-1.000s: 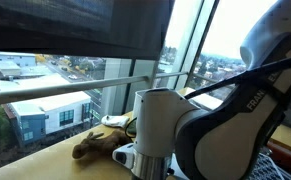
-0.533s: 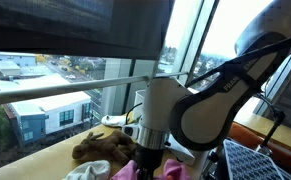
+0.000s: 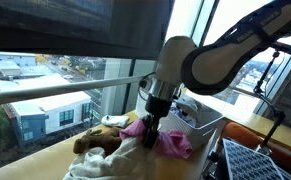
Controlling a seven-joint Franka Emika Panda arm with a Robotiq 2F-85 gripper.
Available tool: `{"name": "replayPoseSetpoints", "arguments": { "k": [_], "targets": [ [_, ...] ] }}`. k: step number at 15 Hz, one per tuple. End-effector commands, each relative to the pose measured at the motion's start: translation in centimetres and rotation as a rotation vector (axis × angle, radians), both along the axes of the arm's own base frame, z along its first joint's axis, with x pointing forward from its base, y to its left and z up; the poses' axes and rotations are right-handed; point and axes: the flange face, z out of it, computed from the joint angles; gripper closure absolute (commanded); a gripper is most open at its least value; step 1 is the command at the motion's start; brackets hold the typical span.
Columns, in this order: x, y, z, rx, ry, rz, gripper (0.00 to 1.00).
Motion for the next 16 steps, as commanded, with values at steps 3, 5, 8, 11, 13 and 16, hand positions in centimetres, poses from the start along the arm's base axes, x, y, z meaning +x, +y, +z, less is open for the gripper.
{"name": "replayPoseSetpoints", "arguments": {
  "k": [3, 5, 8, 11, 13, 16],
  "targets": [
    [1.6, -7.1, 12.5, -0.004, -0.144, -0.171, 1.00],
    [2.6, -10.6, 16.8, 0.000, -0.199, -0.241, 1.00],
    [3.6, -16.7, 22.8, 0.000, -0.268, -0.347, 1.00],
    [4.1, -23.4, 28.3, 0.006, -0.316, -0.459, 1.00],
    [4.1, -28.0, 31.9, 0.016, -0.339, -0.528, 1.00],
    [3.9, -33.7, 36.8, 0.026, -0.362, -0.605, 1.00]
  ]
}}
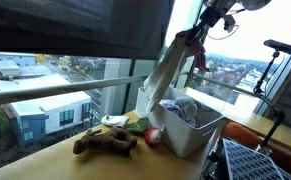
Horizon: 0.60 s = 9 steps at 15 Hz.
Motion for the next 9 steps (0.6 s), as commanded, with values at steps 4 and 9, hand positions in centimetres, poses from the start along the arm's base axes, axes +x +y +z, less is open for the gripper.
{"name": "replayPoseSetpoints", "arguments": {
  "k": [4, 9],
  "targets": [
    [-0.1, -6.0, 6.7, 0.044, -0.036, -0.082, 1.00],
    [0.2, -5.3, 5.3, 0.047, -0.019, -0.074, 1.00]
  ]
}}
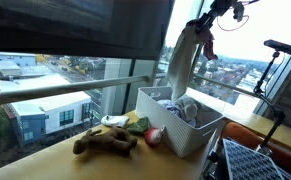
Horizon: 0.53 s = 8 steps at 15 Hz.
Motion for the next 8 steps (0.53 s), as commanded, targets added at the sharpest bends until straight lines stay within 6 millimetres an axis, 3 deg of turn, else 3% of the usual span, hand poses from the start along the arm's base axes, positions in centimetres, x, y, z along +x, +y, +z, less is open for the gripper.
{"name": "replayPoseSetpoints", "arguments": {
  "k": [1, 4, 5, 6, 8],
  "targets": [
    [0.5, 0.6, -1.0, 0.026, 0.017, 0.006, 1.00],
    [0.8, 1.2, -3.8, 0.036, 0.058, 0.013, 1.00],
    [0.8, 1.6, -4.9, 0.036, 0.074, 0.018, 0.75],
    [0.8, 2.1, -5.9, 0.031, 0.089, 0.024, 0.74],
    [0.8, 3.4, -7.5, 0.022, 0.118, 0.041, 0.60]
  ]
}}
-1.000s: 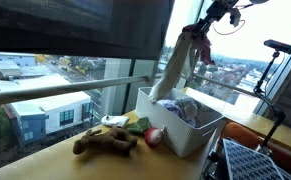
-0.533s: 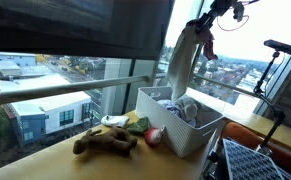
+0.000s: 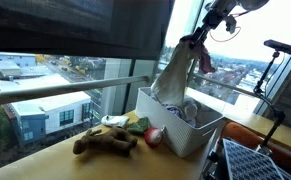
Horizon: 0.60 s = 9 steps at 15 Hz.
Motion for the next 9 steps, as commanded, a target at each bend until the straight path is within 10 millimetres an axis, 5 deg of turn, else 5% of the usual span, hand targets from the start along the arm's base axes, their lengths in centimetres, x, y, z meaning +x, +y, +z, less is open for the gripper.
{"name": "replayPoseSetpoints", "arguments": {
  "k": [1, 8, 9],
  "targets": [
    [0.0, 2.2, -1.7, 0.004, 0.020, 0.022, 0.52],
    [-0.2, 5.3, -1.4, 0.000, 0.024, 0.074, 0.01],
    [-0.3, 6.2, -1.6, 0.000, 0.025, 0.087, 0.00]
  ]
}}
